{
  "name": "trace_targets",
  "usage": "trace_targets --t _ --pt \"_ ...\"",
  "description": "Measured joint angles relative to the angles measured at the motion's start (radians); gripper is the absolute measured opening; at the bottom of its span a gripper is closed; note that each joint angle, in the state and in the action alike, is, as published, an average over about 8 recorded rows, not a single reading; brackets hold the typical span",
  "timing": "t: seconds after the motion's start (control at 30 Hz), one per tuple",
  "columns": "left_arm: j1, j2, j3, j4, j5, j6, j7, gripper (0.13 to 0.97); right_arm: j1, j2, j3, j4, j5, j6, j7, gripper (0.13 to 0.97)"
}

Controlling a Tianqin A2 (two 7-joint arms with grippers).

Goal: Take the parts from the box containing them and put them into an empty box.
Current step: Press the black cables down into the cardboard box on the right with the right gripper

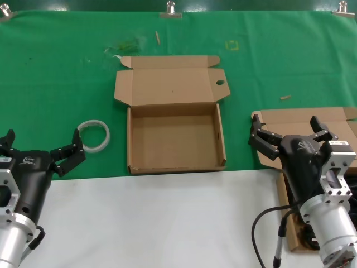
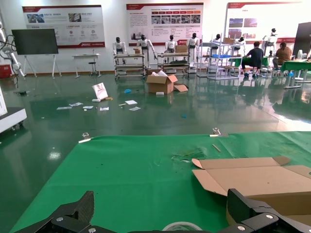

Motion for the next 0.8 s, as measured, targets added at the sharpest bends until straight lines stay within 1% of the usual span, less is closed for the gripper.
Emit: trace_targets --t 0.67,0.8 --pt "0.0 0.0 0.0 0.0 0.0 0.0 0.0 0.965 0.0 0.0 0.0 0.0 0.0 0.0 0.0 0.966" --pt "0.0 0.0 0.0 0.0 0.0 0.0 0.0 0.965 0.0 0.0 -0.011 0.004 -0.004 0.021 -0.015 0.966"
